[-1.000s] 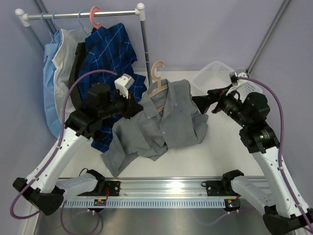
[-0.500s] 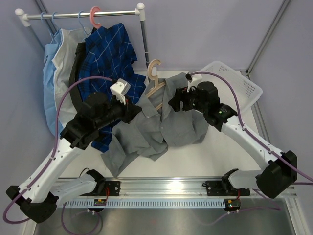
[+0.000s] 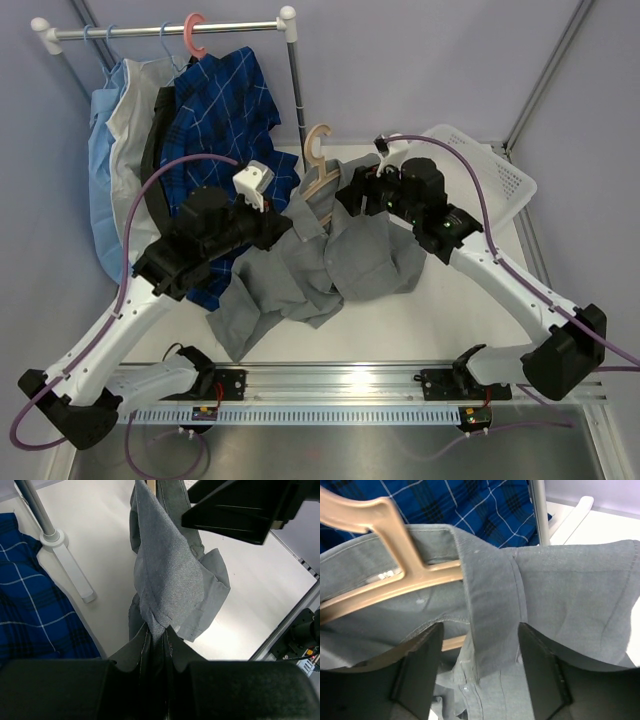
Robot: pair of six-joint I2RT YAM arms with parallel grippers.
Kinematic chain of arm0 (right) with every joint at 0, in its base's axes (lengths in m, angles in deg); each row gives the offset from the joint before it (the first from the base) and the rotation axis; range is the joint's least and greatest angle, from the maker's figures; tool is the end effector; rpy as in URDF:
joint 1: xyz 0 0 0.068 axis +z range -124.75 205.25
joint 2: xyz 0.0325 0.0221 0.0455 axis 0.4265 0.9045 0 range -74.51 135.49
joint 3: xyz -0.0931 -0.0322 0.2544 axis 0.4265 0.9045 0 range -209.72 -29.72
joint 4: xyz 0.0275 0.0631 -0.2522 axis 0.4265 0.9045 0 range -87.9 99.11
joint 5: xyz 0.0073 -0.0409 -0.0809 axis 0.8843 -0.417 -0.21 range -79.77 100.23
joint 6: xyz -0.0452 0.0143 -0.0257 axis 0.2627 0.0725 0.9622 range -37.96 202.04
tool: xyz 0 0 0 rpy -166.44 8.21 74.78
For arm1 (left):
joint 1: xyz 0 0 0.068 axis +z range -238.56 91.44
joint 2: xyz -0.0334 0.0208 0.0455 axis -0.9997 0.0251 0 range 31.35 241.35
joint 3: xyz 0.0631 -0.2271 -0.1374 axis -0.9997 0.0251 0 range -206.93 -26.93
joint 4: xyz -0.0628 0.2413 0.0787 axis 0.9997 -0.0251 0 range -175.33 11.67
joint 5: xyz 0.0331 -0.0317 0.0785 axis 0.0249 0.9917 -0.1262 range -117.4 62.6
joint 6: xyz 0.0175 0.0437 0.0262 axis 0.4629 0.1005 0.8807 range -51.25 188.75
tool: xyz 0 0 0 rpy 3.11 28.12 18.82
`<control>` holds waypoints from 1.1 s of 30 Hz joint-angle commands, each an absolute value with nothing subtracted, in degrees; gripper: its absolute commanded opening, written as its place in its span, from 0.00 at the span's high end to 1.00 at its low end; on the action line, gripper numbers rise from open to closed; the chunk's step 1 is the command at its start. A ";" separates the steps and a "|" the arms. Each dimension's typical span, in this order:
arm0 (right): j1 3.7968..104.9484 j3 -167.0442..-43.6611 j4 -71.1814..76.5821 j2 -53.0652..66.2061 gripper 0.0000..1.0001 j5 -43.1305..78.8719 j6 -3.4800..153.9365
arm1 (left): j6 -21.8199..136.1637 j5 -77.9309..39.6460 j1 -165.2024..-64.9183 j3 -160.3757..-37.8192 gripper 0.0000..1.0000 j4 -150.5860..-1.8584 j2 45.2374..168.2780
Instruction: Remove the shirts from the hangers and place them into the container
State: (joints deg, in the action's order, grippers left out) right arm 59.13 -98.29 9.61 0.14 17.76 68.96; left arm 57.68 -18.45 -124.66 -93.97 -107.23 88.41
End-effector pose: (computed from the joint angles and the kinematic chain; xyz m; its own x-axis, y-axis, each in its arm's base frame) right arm 0.2517 0.1746 0.3761 -0.3390 0.0426 -0.9398 -0.5972 0.7621 0.2500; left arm 0.1668 -0.1284 0.4013 -0.3918 0.0509 -0.9186 0.6376 0.7349 -0.2312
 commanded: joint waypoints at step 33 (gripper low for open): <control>56.44 -100.74 6.95 -9.46 0.47 24.38 73.96 | 58.03 -16.51 -125.04 -98.47 1.00 -104.87 91.72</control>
State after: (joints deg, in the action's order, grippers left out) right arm 55.38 -101.57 12.89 -6.13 20.40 74.45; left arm 59.15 -17.73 -125.23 -94.21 -110.16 91.14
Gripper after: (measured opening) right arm 0.506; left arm 0.133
